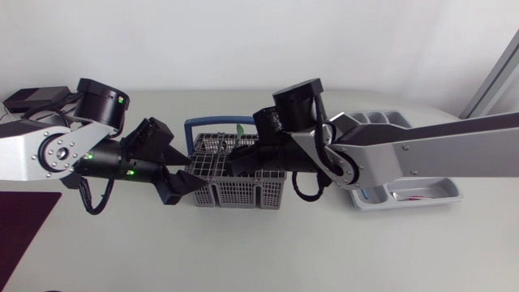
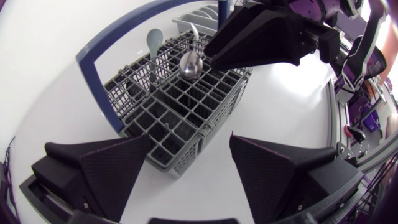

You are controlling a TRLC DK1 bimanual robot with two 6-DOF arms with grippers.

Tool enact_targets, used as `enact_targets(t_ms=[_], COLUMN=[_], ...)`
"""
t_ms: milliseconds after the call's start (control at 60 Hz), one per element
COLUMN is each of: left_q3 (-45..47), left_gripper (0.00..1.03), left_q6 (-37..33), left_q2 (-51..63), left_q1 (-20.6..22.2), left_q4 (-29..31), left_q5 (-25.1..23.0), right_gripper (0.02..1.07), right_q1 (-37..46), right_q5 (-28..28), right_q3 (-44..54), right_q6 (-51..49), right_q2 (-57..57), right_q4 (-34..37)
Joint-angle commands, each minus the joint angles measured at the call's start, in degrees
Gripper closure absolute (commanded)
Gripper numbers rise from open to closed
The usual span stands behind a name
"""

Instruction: Unload the cutlery basket into the drawer organizer.

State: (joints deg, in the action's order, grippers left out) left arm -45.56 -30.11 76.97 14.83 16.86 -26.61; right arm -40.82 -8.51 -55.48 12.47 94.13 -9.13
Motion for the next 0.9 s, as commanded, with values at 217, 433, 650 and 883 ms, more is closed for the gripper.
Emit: enact_targets(t_ms=[217, 433, 650, 883], left_q3=[-2.34, -2.25, -2.34, -2.08], left_gripper=[0.07, 0.07, 0.07, 0.07], left_q6=[-2.06, -2.06, -2.06, -2.06], left_q2=[2.22, 2.4, 2.48, 2.57], left_q1=[0.9, 1.08, 1.34, 1.61], left_q4=[-0.43, -0.87, -1.04, -1.04], left_q5=[-1.07, -1.43, -1.51, -1.51], right_gripper=[0.57, 0.57, 0.77, 0.8], right_q1=[0.04, 0.12, -0.14, -0.05], right_q5=[1.48, 1.39, 1.39, 1.48], right_q3=[0.99, 0.9, 1.08, 1.52], right_q6=[2.82, 3.26, 3.44, 3.79], right_q2=[2.46, 4.13, 4.49, 5.37], right_q4=[-2.04, -3.71, -4.32, -6.43])
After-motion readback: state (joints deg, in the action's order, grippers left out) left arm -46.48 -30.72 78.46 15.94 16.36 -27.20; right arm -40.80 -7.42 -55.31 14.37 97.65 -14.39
